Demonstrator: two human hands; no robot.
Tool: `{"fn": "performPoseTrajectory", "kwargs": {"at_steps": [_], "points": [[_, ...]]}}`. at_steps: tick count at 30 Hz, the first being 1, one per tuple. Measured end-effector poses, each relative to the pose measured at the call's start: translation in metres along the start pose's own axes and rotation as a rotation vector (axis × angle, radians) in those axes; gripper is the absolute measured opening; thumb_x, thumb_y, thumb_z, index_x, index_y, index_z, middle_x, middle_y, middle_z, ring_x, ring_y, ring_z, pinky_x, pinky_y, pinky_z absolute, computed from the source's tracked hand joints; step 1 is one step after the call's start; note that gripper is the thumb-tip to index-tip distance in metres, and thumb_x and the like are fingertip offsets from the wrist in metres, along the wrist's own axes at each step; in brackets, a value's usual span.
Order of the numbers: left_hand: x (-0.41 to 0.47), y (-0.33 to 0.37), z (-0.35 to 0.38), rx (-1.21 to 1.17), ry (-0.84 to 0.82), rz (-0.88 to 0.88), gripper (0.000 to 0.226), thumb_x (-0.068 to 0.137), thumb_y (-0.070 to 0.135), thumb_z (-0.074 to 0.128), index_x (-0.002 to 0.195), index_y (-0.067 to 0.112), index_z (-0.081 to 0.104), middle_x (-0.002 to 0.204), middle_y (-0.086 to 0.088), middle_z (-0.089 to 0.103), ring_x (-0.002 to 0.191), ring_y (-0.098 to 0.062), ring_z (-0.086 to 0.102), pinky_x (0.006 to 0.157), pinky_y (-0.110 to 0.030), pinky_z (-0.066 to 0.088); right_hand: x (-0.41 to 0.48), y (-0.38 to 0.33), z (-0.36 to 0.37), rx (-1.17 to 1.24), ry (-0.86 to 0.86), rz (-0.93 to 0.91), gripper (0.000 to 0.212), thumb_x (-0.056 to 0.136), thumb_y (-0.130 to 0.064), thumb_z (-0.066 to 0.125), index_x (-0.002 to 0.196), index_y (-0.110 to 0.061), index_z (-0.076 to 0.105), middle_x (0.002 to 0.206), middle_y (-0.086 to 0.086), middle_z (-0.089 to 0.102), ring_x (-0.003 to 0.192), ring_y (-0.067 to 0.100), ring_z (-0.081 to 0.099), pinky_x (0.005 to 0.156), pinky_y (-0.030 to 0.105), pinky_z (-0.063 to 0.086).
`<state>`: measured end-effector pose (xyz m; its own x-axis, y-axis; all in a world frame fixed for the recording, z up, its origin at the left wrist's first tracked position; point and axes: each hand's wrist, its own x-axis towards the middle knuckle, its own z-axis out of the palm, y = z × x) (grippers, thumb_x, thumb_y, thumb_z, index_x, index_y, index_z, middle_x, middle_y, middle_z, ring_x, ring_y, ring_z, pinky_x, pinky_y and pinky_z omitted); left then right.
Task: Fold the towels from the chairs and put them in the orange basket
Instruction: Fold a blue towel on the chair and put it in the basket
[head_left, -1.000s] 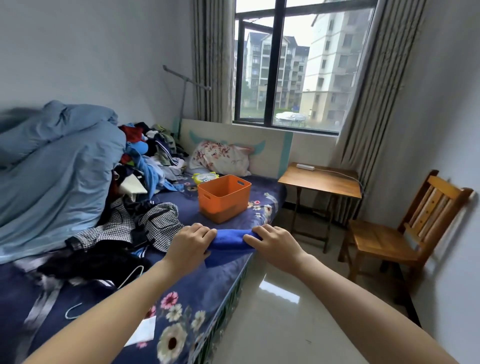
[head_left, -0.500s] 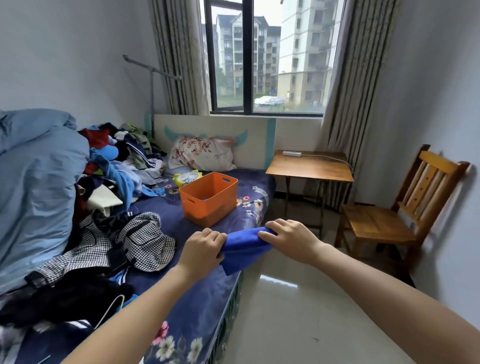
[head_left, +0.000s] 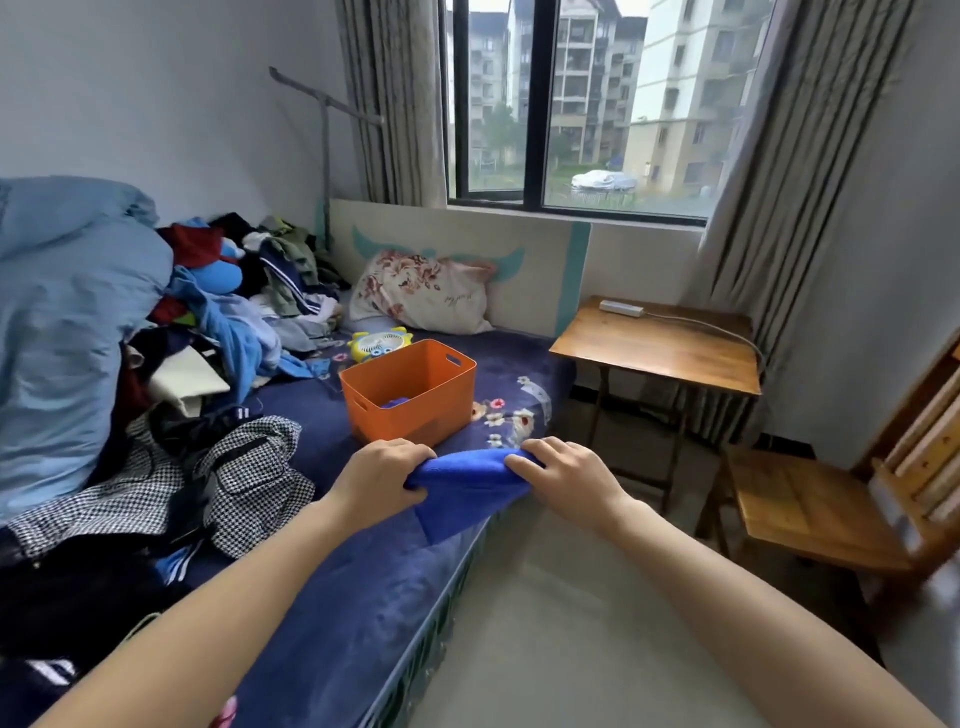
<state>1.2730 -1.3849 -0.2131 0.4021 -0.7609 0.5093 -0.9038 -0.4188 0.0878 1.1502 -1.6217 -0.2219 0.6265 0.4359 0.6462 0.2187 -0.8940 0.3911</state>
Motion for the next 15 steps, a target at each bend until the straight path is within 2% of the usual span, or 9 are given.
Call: {"fn": "performPoseTrajectory", "kwargs": {"at_steps": [4, 9, 13, 15], "points": [[0.025, -0.020, 0.026, -0.014, -0.050, -0.042, 0.028, 0.056, 0.019, 0.061, 0.083, 0.019, 0.069, 0.071, 0.006, 0.069, 0.063, -0.014, 0.064, 0.057, -0.023, 0.051, -0.001, 0.026, 0.040, 0.057, -0.037, -0.007, 0.065, 0.049, -0.015, 0.086, 0.101, -0.019, 0.047, 0.081, 0.005, 0.068, 0.062, 0.020, 0.065, 0.050, 0.022, 0.050], [0.053, -0.047, 0.062, -0.058, -0.088, -0.130, 0.025, 0.056, 0.020, 0.060, 0.080, 0.023, 0.066, 0.067, 0.011, 0.067, 0.058, -0.006, 0.059, 0.052, -0.014, 0.040, 0.011, 0.061, 0.093, 0.091, -0.071, -0.020, 0.061, 0.051, -0.012, 0.084, 0.099, -0.019, 0.047, 0.078, 0.003, 0.066, 0.061, 0.019, 0.062, 0.048, 0.022, 0.049], [0.094, -0.085, 0.109, -0.160, -0.130, -0.144, 0.022, 0.064, 0.012, 0.063, 0.085, 0.019, 0.067, 0.074, 0.007, 0.069, 0.064, -0.009, 0.061, 0.057, -0.018, 0.045, 0.021, 0.105, 0.141, 0.071, -0.135, -0.089, 0.064, 0.049, -0.014, 0.084, 0.100, -0.018, 0.047, 0.080, 0.004, 0.067, 0.060, 0.019, 0.063, 0.048, 0.021, 0.049], [0.116, -0.096, 0.129, -0.197, -0.169, -0.155, 0.023, 0.069, 0.016, 0.059, 0.091, 0.016, 0.067, 0.080, 0.003, 0.070, 0.070, -0.014, 0.063, 0.063, -0.023, 0.049, 0.023, 0.129, 0.159, 0.064, -0.186, -0.114, 0.067, 0.046, -0.015, 0.083, 0.102, -0.019, 0.047, 0.082, 0.004, 0.067, 0.061, 0.018, 0.064, 0.048, 0.021, 0.050]]}}
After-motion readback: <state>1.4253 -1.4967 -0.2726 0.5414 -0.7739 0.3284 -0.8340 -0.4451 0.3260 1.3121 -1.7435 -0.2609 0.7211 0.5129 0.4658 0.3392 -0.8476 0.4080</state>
